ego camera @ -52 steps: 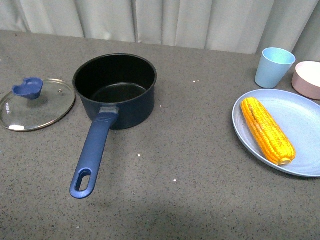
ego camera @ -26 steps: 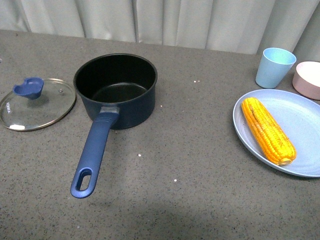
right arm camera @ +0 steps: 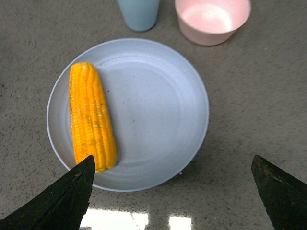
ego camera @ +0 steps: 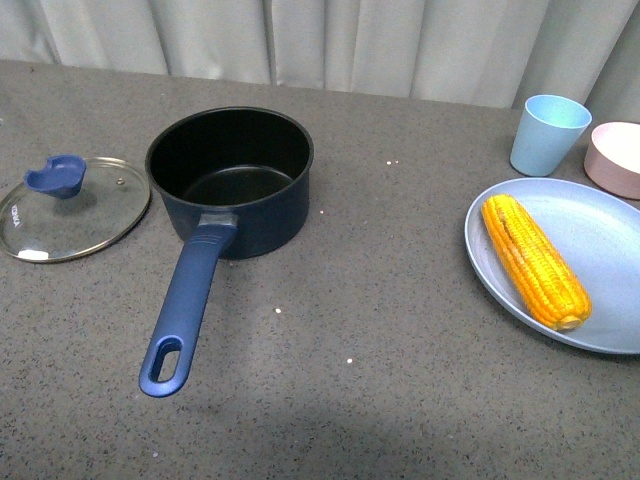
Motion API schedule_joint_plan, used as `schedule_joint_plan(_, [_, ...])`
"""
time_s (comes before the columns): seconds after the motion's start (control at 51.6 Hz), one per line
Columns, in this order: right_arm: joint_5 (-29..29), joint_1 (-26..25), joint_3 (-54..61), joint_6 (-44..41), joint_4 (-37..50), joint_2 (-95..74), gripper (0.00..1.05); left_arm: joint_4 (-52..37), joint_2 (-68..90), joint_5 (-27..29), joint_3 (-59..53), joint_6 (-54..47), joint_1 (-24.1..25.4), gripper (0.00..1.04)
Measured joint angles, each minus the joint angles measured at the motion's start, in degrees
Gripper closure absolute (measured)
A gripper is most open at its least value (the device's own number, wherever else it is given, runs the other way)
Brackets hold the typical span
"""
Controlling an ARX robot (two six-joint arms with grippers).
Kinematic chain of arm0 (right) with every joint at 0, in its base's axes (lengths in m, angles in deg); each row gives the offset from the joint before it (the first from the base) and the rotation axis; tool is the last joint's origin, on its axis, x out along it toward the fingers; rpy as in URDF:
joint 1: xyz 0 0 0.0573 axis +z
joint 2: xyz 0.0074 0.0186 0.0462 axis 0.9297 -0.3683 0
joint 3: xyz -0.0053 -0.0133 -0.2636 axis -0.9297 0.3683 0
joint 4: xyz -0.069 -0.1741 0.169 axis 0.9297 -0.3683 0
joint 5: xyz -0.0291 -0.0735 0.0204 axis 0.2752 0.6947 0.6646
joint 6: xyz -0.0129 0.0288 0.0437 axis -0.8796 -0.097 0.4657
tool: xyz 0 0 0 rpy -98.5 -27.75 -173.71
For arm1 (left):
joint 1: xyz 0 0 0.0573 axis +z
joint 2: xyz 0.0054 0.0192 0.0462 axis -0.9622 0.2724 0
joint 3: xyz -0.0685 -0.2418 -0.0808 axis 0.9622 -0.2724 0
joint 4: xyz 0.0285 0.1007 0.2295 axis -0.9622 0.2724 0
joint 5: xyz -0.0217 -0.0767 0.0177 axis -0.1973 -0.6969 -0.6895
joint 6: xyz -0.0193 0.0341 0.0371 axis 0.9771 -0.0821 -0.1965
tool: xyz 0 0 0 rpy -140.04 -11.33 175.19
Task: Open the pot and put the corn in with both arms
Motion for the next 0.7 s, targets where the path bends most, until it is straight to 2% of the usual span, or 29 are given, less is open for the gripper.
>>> schedule_joint_plan(0.272, [-3.61, 3.91, -14.73, 1.31, -7.19, -18.34, 0.09, 0.0, 0.0, 0.02, 0.0, 0.0, 0.0, 0.06])
schedule_joint_plan(0.698, [-2.49, 8.33, -26.43, 0.42, -12.9, -35.6, 0.09, 0.0, 0.0, 0.0, 0.0, 0.0, 0.0, 0.06])
